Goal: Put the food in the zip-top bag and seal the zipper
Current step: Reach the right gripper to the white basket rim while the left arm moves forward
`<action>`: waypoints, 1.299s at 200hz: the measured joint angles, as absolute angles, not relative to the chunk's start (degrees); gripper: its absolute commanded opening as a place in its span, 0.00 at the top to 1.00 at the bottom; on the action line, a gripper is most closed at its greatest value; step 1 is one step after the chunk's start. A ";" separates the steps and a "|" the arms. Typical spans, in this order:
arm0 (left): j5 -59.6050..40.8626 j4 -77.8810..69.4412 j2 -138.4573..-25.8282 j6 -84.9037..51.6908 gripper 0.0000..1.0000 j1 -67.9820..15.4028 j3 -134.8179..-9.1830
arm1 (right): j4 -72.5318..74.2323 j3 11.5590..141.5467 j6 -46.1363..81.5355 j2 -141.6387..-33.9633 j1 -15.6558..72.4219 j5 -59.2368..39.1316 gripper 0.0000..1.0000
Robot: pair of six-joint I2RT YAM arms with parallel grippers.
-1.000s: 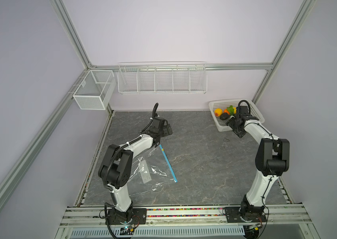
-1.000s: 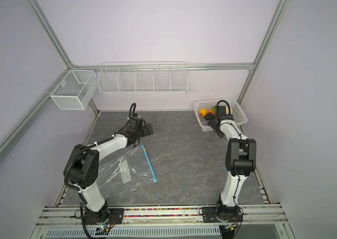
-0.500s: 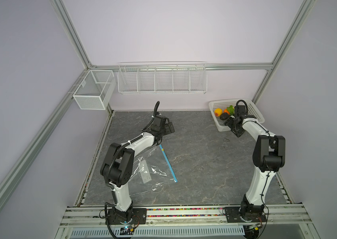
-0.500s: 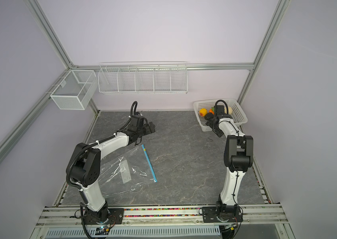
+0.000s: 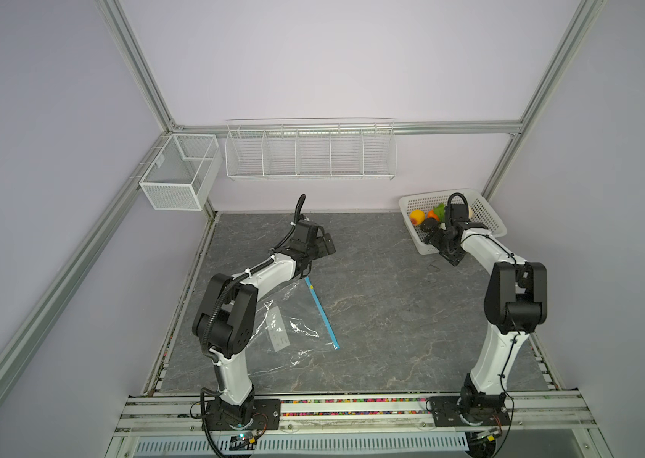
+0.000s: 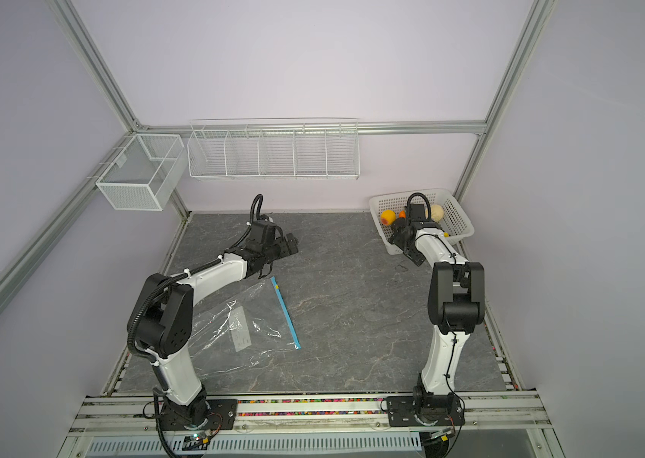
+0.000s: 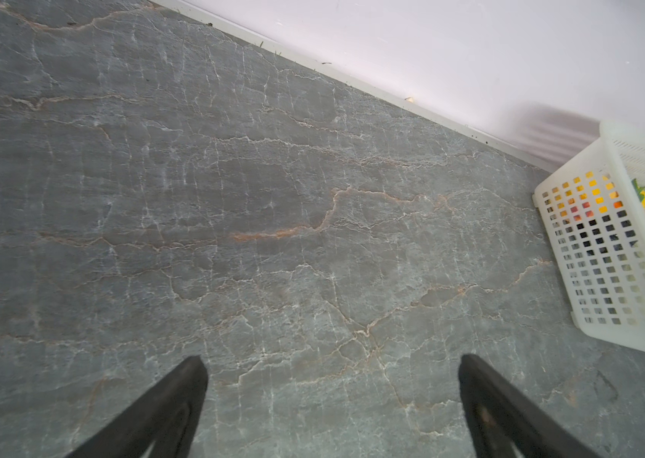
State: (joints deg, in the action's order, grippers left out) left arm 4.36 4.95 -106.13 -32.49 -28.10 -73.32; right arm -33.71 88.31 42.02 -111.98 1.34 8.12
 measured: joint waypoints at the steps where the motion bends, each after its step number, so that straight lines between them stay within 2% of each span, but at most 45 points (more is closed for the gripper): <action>1: 4.36 4.93 -106.13 -32.47 0.02 -28.10 -73.32 | -33.78 88.27 41.93 -111.90 1.37 8.12 0.07; 84: 2.24 4.62 -106.30 -33.82 0.03 -28.36 -73.71 | -34.74 83.33 39.35 -105.41 5.52 10.26 0.10; 141: 2.07 4.62 -105.82 -33.89 0.02 -28.91 -73.71 | -35.90 81.43 38.96 -105.01 6.81 10.24 0.10; 215: 0.86 5.15 -105.97 -35.38 0.00 -29.63 -74.48 | -37.26 86.89 40.64 -103.53 3.99 12.01 0.11; 260: -0.78 6.74 -109.93 -35.31 0.00 -32.18 -83.37 | -38.98 94.39 42.02 -110.96 0.25 12.62 0.11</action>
